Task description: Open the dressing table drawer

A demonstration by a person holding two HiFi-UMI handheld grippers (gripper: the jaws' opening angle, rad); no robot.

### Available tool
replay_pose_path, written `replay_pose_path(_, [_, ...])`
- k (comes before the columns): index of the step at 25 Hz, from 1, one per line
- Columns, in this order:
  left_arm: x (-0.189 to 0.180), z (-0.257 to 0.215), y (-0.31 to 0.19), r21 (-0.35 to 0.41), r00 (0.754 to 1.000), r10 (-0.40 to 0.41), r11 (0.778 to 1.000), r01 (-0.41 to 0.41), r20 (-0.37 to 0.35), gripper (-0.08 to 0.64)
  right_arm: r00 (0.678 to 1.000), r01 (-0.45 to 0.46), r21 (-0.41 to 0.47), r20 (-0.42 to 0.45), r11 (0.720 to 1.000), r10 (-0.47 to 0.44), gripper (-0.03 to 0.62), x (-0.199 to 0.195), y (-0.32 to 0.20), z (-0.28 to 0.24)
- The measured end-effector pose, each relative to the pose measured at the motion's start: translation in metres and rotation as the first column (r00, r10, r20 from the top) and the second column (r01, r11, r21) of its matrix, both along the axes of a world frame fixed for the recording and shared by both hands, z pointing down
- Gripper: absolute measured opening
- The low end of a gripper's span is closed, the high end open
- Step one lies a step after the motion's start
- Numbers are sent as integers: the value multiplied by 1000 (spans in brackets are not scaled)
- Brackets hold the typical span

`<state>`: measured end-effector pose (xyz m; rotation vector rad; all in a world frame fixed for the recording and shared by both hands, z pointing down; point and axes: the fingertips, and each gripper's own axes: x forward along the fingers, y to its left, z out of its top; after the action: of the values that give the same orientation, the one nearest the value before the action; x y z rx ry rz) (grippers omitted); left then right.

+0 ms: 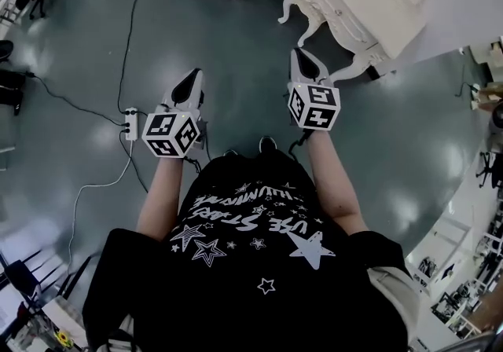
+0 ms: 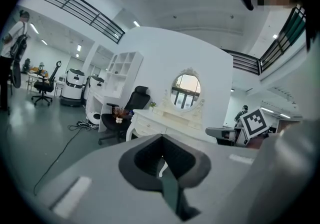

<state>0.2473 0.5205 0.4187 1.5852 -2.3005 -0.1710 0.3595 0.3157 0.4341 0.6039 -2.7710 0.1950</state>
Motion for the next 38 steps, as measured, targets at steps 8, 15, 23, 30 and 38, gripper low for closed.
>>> replay_pose_path(8, [-28, 3, 13, 13, 1000, 19, 1000, -19, 18, 0, 999, -44, -22, 31, 999, 44, 31, -15, 12, 5])
replay_pose_path(15, [-47, 5, -1, 12, 1000, 13, 1000, -13, 3, 0, 998, -66, -70, 13, 995, 67, 291, -41, -13, 18])
replay_pose_path(23, [-103, 23, -81, -16, 1000, 0, 1000, 0, -8, 0, 995, -89, -118, 23, 989, 92, 339, -104, -110, 36])
replay_pose_path(30, [-169, 16, -203, -38, 1000, -6, 999, 6, 1, 0, 997, -70, -147, 7, 987, 72, 337, -172, -226, 37])
replay_pose_path(38, [-224, 6, -314, -47, 1000, -2, 999, 3, 18, 0, 998, -60, -171, 19, 983, 64, 333, -232, -333, 34])
